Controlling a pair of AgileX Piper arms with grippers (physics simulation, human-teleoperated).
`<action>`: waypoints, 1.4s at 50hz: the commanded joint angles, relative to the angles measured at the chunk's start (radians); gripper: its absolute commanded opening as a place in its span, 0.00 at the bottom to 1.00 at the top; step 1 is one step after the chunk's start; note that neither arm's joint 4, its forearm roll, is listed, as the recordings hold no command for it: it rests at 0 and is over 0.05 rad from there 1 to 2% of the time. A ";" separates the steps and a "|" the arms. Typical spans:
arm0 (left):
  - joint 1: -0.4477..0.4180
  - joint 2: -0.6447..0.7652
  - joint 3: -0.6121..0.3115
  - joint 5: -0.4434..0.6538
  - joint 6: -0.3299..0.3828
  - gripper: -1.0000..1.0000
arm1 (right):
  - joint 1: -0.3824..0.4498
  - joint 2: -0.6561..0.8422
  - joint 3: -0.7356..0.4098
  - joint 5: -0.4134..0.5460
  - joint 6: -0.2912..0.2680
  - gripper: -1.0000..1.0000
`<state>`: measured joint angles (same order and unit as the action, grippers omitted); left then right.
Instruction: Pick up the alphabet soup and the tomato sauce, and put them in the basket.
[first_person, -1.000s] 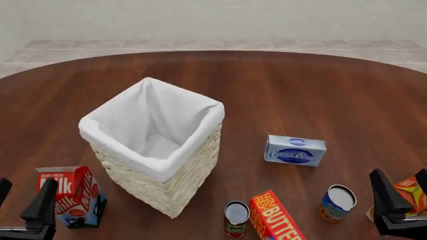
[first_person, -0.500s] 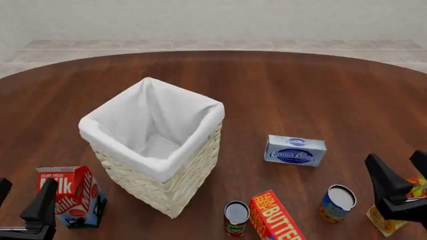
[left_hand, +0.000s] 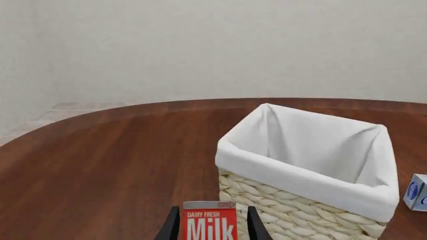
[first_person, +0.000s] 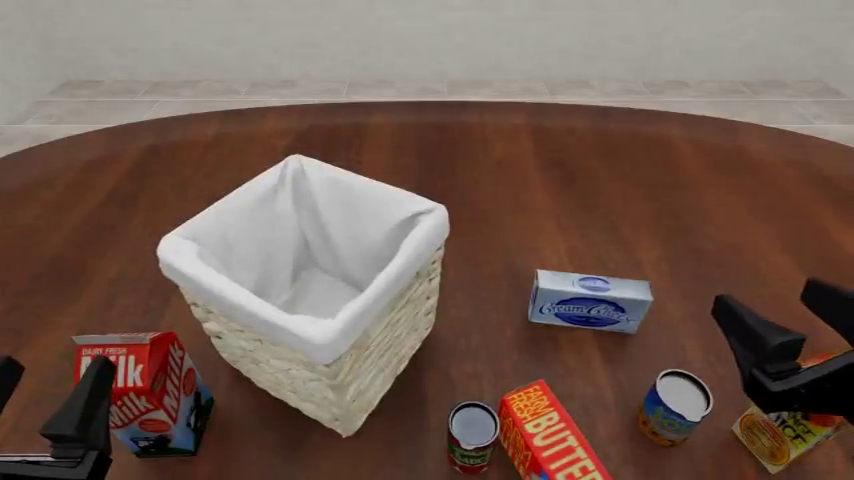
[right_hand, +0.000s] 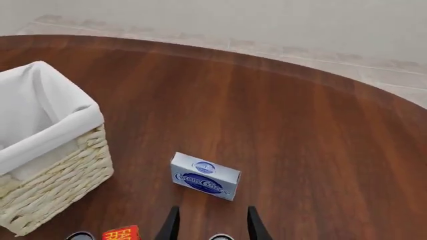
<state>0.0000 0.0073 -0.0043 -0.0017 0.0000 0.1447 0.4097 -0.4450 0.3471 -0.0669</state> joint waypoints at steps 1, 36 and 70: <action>0.000 0.000 0.000 0.000 0.000 1.00 | 0.004 0.045 -0.081 0.106 -0.045 1.00; 0.000 0.000 0.000 0.000 0.000 1.00 | -0.019 0.202 -0.074 0.230 -0.038 1.00; 0.000 0.000 0.000 0.000 0.000 1.00 | -0.048 0.291 0.028 0.165 -0.067 1.00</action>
<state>0.0000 0.0073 -0.0043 -0.0017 0.0000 0.0968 0.6814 -0.4495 0.5365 -0.1371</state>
